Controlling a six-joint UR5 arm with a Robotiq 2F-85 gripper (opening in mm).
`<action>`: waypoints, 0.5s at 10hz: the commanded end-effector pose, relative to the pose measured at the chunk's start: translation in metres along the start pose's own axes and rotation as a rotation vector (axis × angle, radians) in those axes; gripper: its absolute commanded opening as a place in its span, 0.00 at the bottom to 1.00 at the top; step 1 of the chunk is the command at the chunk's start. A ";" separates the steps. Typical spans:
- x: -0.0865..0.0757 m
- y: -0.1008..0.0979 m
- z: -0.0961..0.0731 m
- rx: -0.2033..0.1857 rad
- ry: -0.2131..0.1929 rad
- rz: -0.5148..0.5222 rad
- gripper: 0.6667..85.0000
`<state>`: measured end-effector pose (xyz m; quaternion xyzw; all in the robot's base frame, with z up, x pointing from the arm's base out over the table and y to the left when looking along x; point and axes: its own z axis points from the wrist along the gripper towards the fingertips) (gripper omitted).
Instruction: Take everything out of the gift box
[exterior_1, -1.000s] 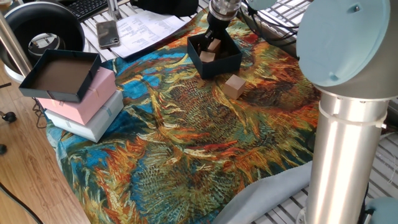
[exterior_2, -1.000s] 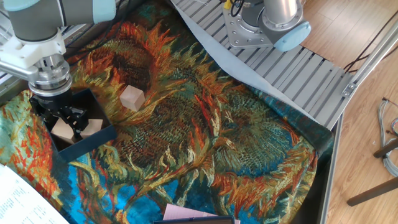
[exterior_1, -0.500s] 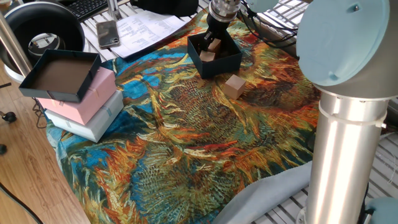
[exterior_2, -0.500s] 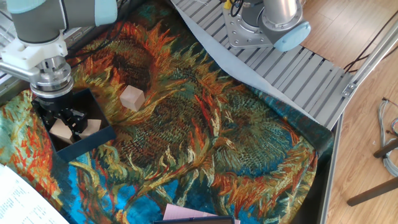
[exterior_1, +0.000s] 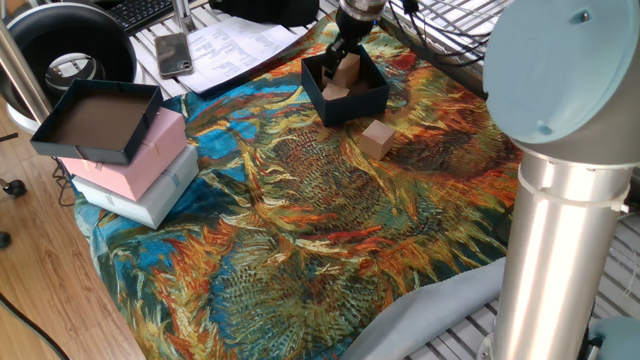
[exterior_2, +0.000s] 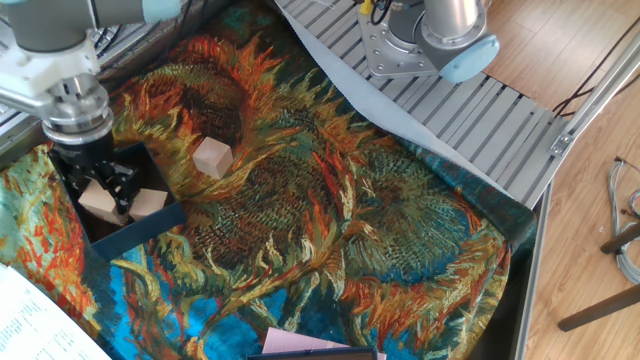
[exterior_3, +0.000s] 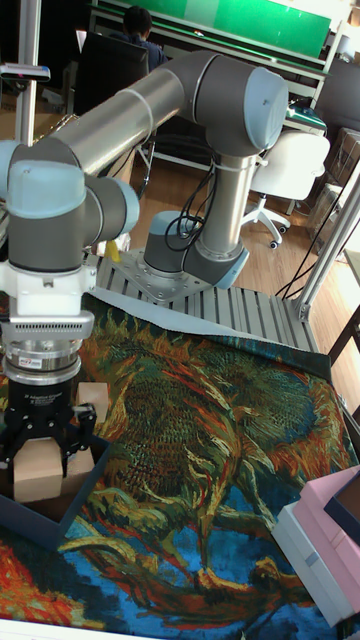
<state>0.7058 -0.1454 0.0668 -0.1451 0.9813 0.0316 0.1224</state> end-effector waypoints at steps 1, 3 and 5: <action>-0.014 0.027 -0.037 -0.014 0.027 0.057 0.60; -0.028 0.054 -0.045 -0.066 -0.013 0.093 0.60; -0.031 0.063 -0.046 -0.061 -0.017 0.107 0.60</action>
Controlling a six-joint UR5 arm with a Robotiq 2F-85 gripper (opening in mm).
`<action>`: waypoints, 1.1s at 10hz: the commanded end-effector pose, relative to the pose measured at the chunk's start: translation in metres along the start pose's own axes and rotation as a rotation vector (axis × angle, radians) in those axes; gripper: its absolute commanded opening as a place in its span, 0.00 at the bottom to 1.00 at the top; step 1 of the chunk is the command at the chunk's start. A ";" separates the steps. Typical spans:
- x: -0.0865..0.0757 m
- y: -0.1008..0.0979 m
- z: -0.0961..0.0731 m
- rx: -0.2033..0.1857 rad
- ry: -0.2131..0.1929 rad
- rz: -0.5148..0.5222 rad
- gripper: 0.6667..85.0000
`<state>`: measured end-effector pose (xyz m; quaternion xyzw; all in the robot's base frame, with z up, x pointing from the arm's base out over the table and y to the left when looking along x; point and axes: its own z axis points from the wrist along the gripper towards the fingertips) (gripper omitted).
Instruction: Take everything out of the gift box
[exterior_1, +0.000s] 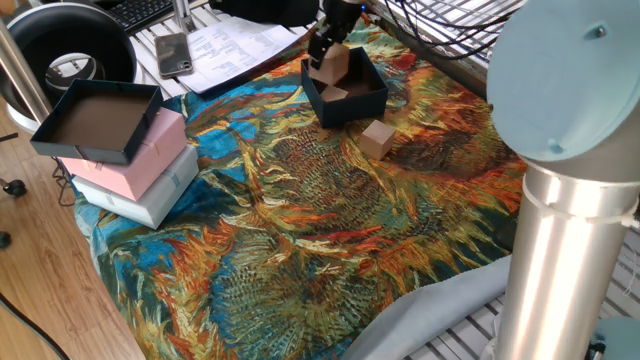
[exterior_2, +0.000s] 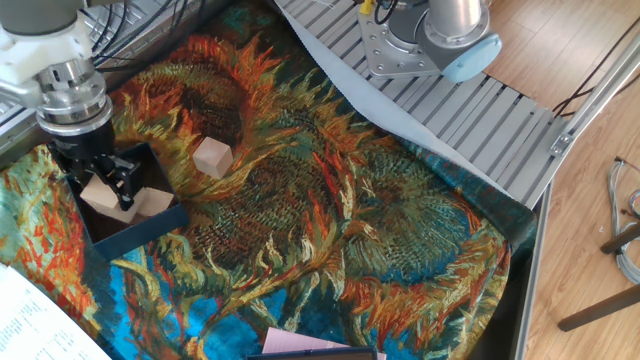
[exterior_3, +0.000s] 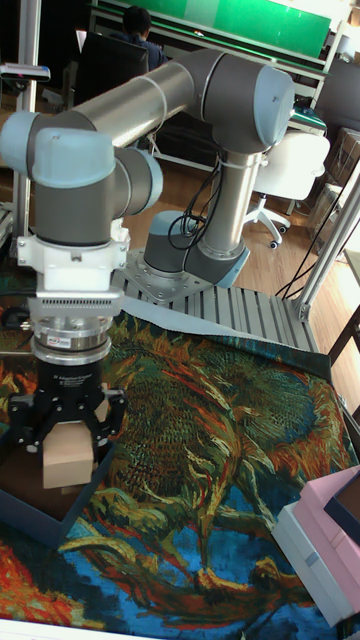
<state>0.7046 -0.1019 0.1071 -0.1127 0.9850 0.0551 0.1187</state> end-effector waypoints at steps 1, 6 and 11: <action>-0.011 0.028 -0.011 -0.031 -0.026 0.047 0.60; -0.019 0.057 0.001 -0.042 -0.053 0.086 0.59; -0.024 0.072 0.015 -0.050 -0.062 0.098 0.60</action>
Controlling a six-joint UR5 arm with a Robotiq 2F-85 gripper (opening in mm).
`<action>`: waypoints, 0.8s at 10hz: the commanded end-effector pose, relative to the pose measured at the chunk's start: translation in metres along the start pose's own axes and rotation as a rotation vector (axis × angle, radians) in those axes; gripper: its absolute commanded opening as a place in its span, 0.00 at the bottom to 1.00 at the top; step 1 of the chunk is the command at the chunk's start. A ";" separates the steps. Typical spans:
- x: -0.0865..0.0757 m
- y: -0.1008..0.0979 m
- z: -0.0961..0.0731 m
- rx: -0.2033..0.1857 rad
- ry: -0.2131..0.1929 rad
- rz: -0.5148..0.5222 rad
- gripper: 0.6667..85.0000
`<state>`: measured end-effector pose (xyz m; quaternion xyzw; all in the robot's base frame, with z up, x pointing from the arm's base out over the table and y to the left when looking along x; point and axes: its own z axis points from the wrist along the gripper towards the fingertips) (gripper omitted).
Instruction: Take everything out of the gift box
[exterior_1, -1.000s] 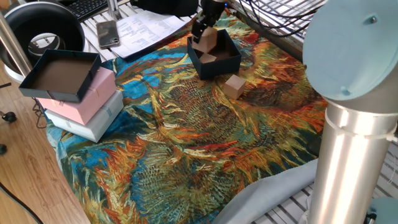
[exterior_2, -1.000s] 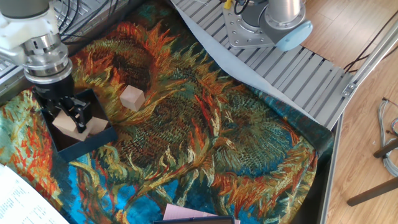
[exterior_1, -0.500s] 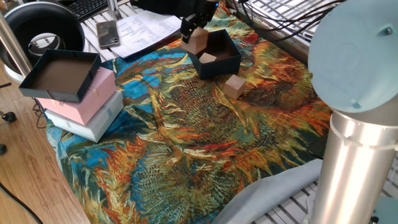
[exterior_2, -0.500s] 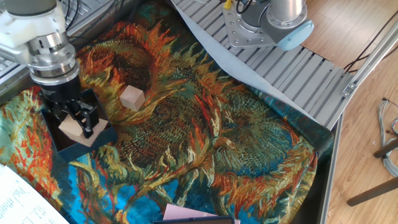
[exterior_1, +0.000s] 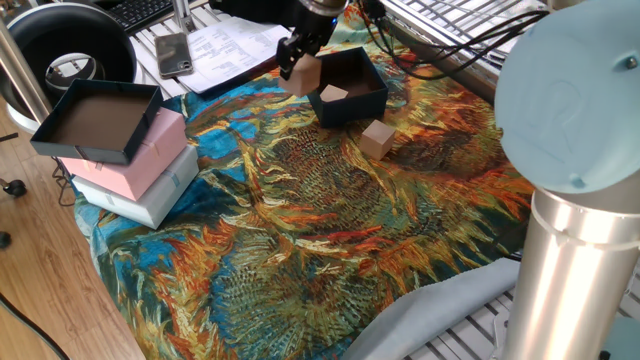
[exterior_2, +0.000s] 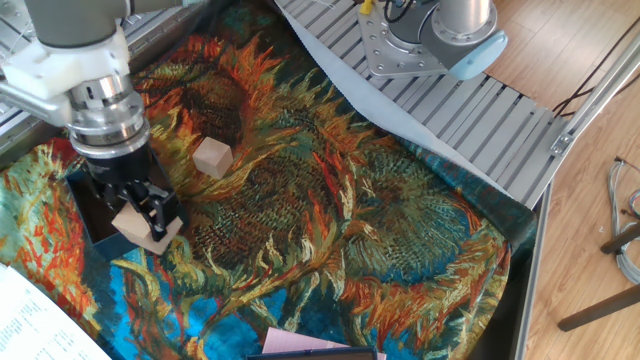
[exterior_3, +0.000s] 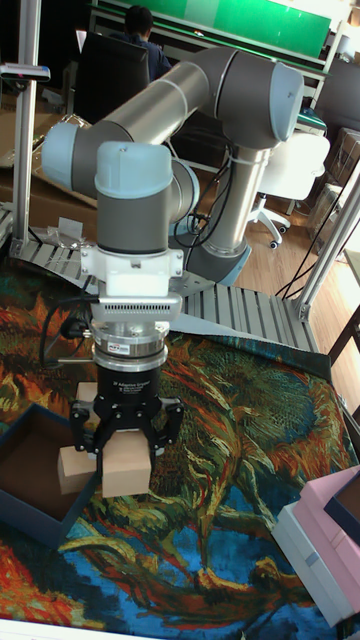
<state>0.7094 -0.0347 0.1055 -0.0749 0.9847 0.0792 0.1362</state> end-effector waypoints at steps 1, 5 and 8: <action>-0.008 0.008 0.006 -0.014 -0.022 0.023 0.60; -0.021 -0.003 0.027 0.008 -0.039 0.023 0.56; -0.016 -0.016 0.044 0.054 -0.008 0.000 0.55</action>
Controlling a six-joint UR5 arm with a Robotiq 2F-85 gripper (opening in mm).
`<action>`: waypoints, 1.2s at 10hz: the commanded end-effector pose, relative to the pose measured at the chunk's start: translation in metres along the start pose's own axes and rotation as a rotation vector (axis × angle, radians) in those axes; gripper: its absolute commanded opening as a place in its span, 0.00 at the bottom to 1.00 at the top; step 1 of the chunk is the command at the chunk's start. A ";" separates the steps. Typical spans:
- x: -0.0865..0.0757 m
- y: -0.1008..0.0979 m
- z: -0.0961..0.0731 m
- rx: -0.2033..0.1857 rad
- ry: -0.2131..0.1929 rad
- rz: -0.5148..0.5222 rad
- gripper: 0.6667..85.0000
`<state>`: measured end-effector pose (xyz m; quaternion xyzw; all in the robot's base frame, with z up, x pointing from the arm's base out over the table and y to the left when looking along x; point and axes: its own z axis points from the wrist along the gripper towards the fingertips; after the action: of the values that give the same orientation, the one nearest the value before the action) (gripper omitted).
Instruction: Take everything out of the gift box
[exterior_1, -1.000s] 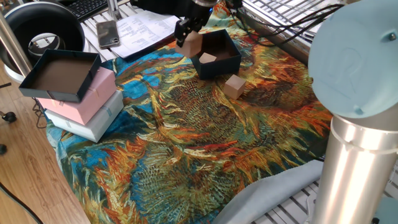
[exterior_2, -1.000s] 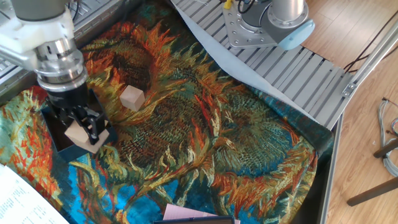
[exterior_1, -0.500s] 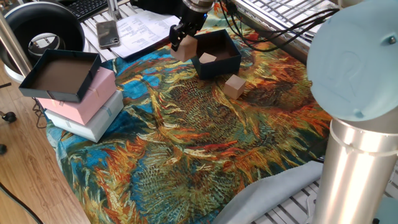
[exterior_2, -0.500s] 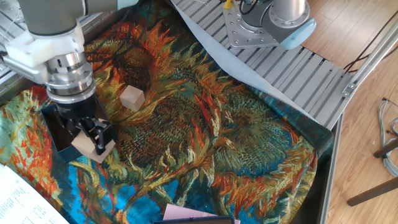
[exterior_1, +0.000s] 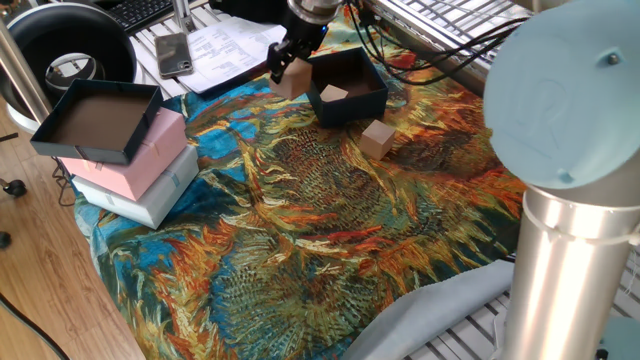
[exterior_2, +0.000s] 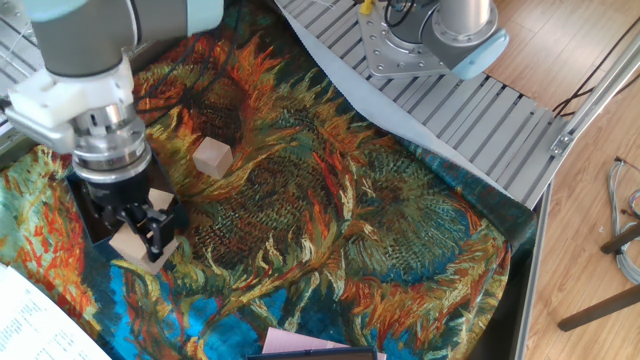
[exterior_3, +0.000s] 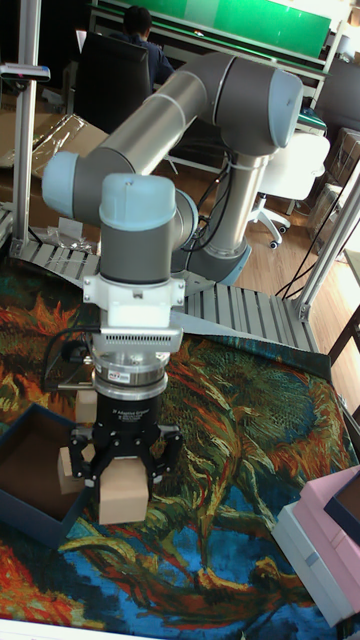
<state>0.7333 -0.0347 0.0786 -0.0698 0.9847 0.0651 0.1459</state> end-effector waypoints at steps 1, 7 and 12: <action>0.004 -0.013 0.017 0.041 0.027 -0.009 0.53; 0.013 -0.017 0.037 0.031 0.034 -0.004 0.48; 0.001 -0.009 0.043 -0.007 -0.006 -0.018 0.60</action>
<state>0.7396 -0.0409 0.0370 -0.0787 0.9854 0.0569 0.1398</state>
